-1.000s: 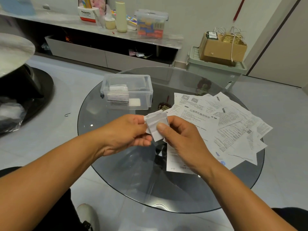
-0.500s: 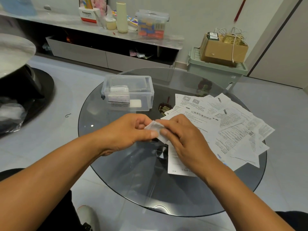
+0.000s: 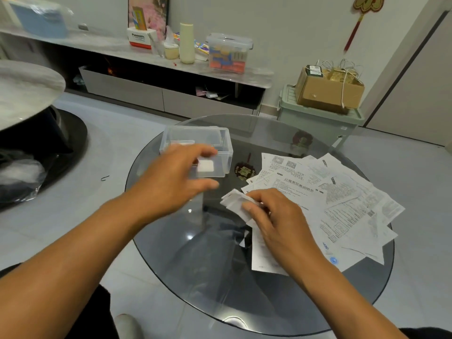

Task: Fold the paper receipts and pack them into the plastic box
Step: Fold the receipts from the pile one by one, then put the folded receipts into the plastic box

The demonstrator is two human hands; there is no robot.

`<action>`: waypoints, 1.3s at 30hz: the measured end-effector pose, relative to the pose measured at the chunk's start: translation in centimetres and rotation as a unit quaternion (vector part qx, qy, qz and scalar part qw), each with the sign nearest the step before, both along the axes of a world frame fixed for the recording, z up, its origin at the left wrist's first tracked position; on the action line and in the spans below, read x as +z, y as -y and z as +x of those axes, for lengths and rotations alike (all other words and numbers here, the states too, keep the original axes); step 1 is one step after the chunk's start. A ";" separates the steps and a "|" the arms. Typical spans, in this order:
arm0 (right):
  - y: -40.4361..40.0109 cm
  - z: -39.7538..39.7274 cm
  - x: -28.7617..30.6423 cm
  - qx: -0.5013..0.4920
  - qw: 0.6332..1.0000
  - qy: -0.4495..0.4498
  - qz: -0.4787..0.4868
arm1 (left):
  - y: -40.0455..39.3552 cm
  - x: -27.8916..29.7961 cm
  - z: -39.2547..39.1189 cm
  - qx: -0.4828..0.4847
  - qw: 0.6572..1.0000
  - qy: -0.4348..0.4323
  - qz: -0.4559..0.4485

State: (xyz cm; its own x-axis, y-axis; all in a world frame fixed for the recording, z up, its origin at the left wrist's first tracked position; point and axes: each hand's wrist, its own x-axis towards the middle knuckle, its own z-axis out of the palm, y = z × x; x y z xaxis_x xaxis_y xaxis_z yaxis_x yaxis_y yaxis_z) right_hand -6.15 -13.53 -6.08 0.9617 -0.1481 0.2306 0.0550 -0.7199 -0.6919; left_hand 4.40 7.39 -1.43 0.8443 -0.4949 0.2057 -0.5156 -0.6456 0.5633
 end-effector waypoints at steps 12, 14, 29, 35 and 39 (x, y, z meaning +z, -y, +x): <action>1.4 0.5 5.1 -0.091 0.989 0.036 0.113 | -2.6 -1.5 4.2 0.021 0.994 0.065 0.089; 1.1 1.2 6.5 -0.090 0.987 0.028 0.127 | -2.8 -1.3 3.9 -0.034 0.993 0.050 0.105; -4.2 9.7 7.8 -0.009 0.883 -0.365 0.295 | -2.7 -1.7 2.6 -0.146 0.989 0.004 0.033; -4.3 10.4 7.8 -0.017 0.892 -0.351 0.283 | -2.3 -1.5 2.6 -0.173 0.974 0.082 0.121; -4.1 10.8 7.5 -0.016 0.906 -0.348 0.242 | -1.1 -1.7 2.6 -0.158 0.954 0.145 0.209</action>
State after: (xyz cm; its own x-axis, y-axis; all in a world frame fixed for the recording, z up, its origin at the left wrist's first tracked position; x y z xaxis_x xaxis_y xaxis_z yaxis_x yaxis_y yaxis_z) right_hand 4.67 -9.39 1.44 0.8422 -0.1006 -0.5296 -0.5317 -0.3171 -0.7853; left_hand 7.01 8.51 -3.08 0.5772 -0.8048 0.1383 -0.8166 -0.5694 0.0948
